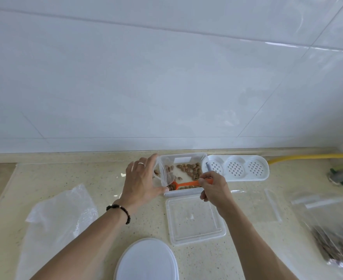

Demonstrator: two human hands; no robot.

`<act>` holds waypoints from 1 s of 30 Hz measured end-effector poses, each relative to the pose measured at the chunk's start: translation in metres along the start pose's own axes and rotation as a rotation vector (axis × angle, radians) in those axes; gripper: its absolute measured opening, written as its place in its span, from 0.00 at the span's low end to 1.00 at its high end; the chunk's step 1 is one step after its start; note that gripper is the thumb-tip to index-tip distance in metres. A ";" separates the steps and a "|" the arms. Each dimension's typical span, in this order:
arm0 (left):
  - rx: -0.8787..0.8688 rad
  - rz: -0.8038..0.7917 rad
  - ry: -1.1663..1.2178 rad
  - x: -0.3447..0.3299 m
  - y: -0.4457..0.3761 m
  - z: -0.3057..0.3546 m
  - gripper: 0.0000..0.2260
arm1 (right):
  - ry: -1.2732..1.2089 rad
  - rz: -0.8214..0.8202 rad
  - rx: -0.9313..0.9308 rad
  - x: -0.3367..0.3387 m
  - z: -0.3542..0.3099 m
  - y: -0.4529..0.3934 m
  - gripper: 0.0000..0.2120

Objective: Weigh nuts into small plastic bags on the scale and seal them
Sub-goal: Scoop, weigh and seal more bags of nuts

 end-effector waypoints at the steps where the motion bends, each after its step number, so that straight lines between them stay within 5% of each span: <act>1: 0.002 0.025 -0.005 0.000 0.002 -0.001 0.47 | -0.044 0.021 -0.029 0.000 0.002 0.001 0.03; 11: 0.110 -0.012 -0.151 0.007 -0.008 0.003 0.45 | -0.336 0.131 -0.141 0.031 0.012 0.008 0.03; 17: 0.150 -0.104 -0.116 0.002 -0.016 0.019 0.46 | -0.262 0.188 0.060 0.053 -0.032 0.025 0.02; 24: 0.081 -0.034 0.128 -0.001 -0.015 0.024 0.45 | 0.357 0.263 0.665 0.046 -0.075 0.056 0.05; 30: 0.108 -0.034 0.150 -0.002 -0.012 0.022 0.48 | 0.156 0.334 0.574 0.062 -0.069 0.053 0.05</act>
Point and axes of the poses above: each hand's wrist, its own y-axis away from the middle knuckle, its own x-axis out of the back of the hand, z = x × y, the point moved 3 cm from there along -y, towards the middle knuckle, and after that the axes turned 14 degrees about y, right-handed, at the moved point
